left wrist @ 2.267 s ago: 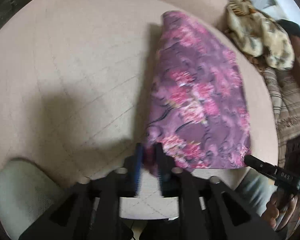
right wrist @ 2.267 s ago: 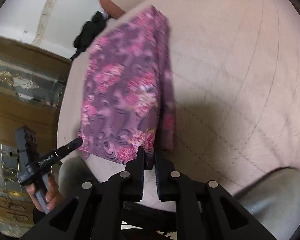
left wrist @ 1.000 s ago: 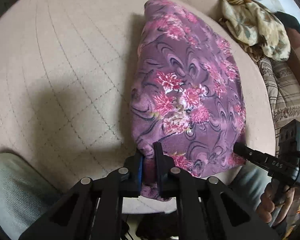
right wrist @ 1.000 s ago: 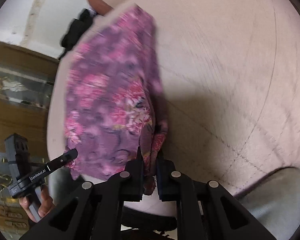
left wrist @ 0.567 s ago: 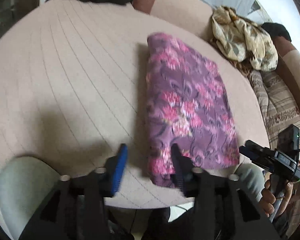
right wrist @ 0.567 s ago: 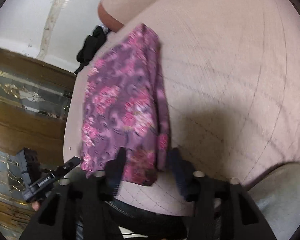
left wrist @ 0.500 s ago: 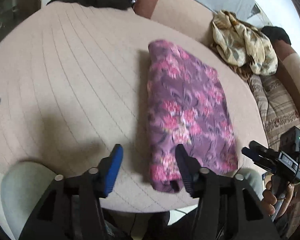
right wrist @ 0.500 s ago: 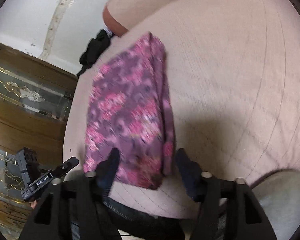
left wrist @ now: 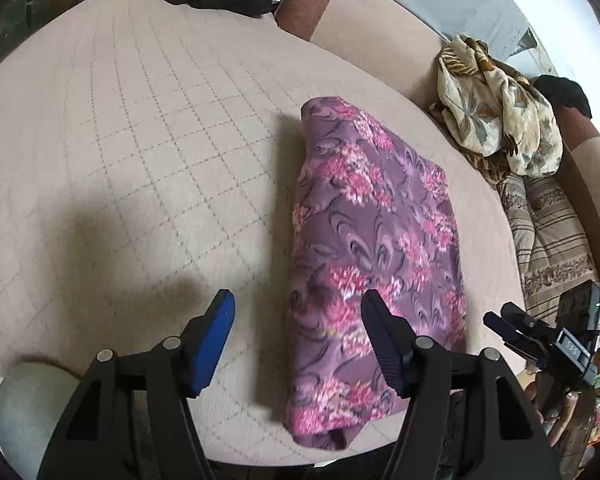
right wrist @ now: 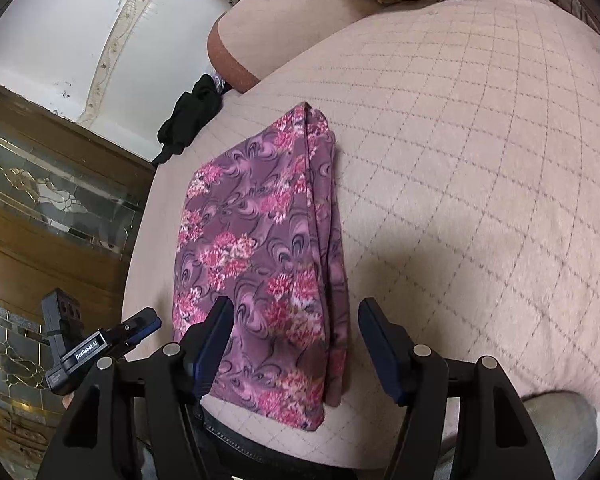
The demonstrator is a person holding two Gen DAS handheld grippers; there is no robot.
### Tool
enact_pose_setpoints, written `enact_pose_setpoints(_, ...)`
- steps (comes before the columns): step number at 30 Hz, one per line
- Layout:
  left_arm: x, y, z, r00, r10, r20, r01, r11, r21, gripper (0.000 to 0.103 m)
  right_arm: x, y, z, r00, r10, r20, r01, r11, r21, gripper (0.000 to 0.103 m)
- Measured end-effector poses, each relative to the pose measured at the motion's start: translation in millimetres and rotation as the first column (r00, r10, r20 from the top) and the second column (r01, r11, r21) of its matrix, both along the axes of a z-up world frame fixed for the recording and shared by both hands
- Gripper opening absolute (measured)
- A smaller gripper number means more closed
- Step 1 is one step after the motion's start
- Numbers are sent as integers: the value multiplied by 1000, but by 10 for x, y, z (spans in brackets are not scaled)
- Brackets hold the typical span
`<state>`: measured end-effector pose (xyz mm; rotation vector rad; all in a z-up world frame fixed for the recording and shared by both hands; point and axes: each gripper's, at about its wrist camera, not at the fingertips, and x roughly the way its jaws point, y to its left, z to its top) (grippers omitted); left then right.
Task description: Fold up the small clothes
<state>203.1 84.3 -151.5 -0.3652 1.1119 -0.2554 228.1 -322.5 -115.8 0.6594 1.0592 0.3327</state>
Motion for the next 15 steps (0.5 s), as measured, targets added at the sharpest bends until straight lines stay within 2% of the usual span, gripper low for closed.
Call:
enact_pose_setpoints(7,361,-39,-92,1000,-16,-20,15,999,-30,65,364,41,-87,1000,19,-7,-19,1000,-9,69)
enact_pose_setpoints(9,486,-48,-180,1000,-7,-31,6,999,-36,65,505,109,-159,999,40,-16,-40,999,-1,61)
enact_pose_setpoints(11,583,-66,-298,998,-6,-57,3,999,-53,65,634,222,-246,997,65,-31,-66,998,-13,47)
enact_pose_setpoints(12,616,-70,-366,997,-2,-71,-3,998,-68,65,679,272,-287,997,70,-43,-71,997,-31,43)
enact_pose_setpoints(13,627,-72,-418,997,2,-79,-8,997,-82,64,721,339,-339,996,61,-65,-65,995,-69,35)
enact_pose_setpoints(14,613,-73,-446,997,5,-72,-12,995,-101,56,742,389,-373,995,59,-79,-66,994,-91,26)
enact_pose_setpoints(15,596,-80,-441,998,-5,-66,-3,993,-121,36,743,418,-379,995,56,-83,-65,992,-107,21)
